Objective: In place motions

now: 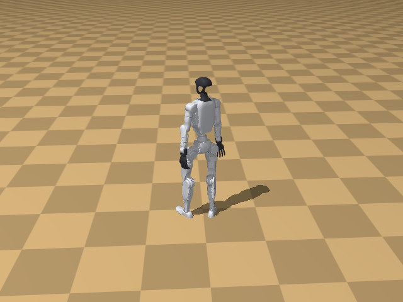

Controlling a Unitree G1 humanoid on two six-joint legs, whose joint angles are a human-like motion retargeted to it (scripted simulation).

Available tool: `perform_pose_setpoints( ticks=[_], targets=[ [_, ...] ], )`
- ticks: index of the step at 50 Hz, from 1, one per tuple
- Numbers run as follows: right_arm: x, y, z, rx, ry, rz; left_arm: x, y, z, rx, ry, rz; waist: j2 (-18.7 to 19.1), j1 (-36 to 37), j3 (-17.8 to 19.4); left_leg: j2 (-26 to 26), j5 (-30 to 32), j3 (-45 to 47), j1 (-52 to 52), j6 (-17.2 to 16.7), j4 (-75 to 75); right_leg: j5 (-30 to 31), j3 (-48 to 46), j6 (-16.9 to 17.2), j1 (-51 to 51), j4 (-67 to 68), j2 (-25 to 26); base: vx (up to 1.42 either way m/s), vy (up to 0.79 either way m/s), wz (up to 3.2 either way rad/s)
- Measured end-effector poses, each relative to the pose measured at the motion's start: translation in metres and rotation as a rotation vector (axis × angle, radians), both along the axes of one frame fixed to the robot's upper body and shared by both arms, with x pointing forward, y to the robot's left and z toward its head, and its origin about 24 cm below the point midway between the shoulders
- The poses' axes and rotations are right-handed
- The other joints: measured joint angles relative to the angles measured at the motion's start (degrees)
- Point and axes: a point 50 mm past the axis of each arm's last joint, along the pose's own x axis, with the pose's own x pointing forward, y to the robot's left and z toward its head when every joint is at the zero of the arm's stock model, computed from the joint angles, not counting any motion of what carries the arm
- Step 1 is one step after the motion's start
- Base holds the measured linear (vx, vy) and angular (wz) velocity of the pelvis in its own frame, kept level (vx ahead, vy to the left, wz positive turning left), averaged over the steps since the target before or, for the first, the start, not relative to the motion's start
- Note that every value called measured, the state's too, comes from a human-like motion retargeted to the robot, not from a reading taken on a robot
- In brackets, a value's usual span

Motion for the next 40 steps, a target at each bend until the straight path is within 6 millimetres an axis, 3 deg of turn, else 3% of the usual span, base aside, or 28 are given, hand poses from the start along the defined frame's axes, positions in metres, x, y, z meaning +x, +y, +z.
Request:
perform_pose_setpoints(
  ticks=[5,8,12,18,25,31,35,40],
  targets=[
    [0.025,-0.005,0.001,-0.005,-0.068,0.02,-0.013,-0.007,-0.003,-0.016,-0.019,0.08,2.71,-8.88,0.83,2.94,-2.1,6.81,3.43,0.85,-0.63,2.81,7.26,-1.17,-2.93,-0.55,1.11,0.25,-0.14,-1.85],
    [0.04,-0.011,0.004,-0.04,-0.108,0.055,-0.012,-0.012,-0.004,-0.037,-0.051,0.115,4.69,-14.15,2.43,4.06,-3.03,10.47,5.68,1.09,-1.23,4.48,10.53,-1.7,-3.97,-1.07,1.9,0.05,-0.02,-1.5],
    [0.045,-0.016,0.005,-0.073,-0.118,0.066,-0.006,-0.013,-0.005,-0.038,-0.074,0.139,6.3,-18.37,3.93,5.07,-4.11,14.46,8.47,1.2,-2.06,6.31,13.97,-1.9,-5.32,-1.02,2.43,0.03,-0.02,-1.2],
    [0.021,-0.016,0.004,-0.075,-0.051,-0.036,0.003,-0.011,-0.005,-0.021,-0.107,0.139,6.04,-19.08,3.07,4.83,-5.12,17.63,10.79,1.24,-2.64,7.67,17.23,-2.06,-7.08,-0.37,1.84,0.12,-0.07,-0.64],
    [-0.008,-0.015,0.005,-0.09,0.032,-0.086,0.009,-0.026,-0.008,-0.053,-0.128,0.15,5.88,-18.94,1.6,4.39,-5.73,18.04,11.23,1.05,-2.83,7.87,17.82,-1.89,-7.82,-0.02,1.18,0.04,-0.04,-0.08],
    [-0.025,-0.008,0.004,-0.07,0.073,-0.151,0.005,-0.031,-0.008,-0.09,-0.105,0.057,5.17,-17.43,0.45,3.86,-5.86,17.64,11.11,0.7,-3.03,7.6,17.33,-1.97,-8.18,0.46,0.45,0.0,0.0,0.0],
    [-0.03,-0.003,0.004,-0.057,0.094,-0.157,-0.005,-0.035,-0.008,-0.1,-0.067,0.047,4.47,-16.21,-0.5,3.58,-5.92,17.39,10.97,0.51,-3.15,7.55,17.46,-2.19,-8.59,0.6,0.23,0.0,-0.01,0.01],
    [-0.021,0.0,0.002,-0.035,0.079,-0.102,-0.017,-0.037,-0.007,-0.103,-0.017,0.053,4.1,-16.36,-0.72,3.6,-6.09,16.97,10.88,0.41,-3.07,7.66,17.53,-2.47,-8.68,0.27,0.5,-0.01,-0.02,0.01]
  ],
)
